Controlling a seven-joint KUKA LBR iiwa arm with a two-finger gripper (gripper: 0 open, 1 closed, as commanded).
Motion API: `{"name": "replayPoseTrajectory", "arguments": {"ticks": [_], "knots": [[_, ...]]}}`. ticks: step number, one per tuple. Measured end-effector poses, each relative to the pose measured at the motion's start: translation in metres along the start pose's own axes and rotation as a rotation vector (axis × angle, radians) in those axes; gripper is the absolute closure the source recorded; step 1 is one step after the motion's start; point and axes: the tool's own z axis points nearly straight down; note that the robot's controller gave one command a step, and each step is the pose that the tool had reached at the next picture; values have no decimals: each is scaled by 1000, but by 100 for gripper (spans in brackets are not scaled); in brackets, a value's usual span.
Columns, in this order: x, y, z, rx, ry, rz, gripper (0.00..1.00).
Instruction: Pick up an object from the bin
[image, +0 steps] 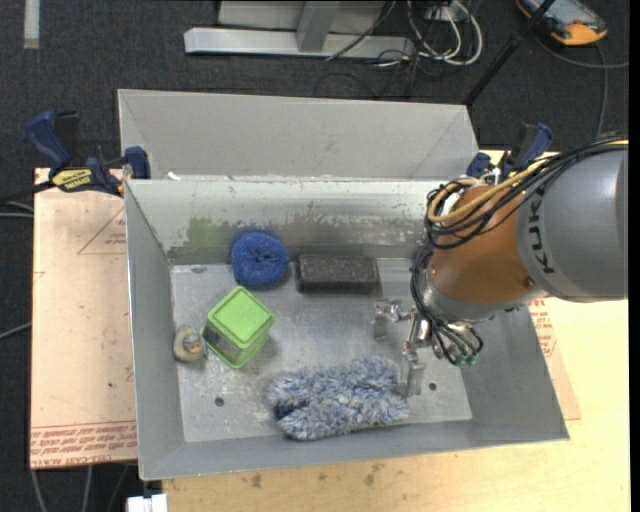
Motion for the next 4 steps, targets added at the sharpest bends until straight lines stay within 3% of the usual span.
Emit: {"name": "replayPoseTrajectory", "arguments": {"ticks": [1,2,3,4], "knots": [[15,19,4,3,-3,-74,100],[15,19,4,3,-3,-75,100],[29,0,-97,4,-6,-47,100],[29,0,-97,4,-6,-47,100]]}}
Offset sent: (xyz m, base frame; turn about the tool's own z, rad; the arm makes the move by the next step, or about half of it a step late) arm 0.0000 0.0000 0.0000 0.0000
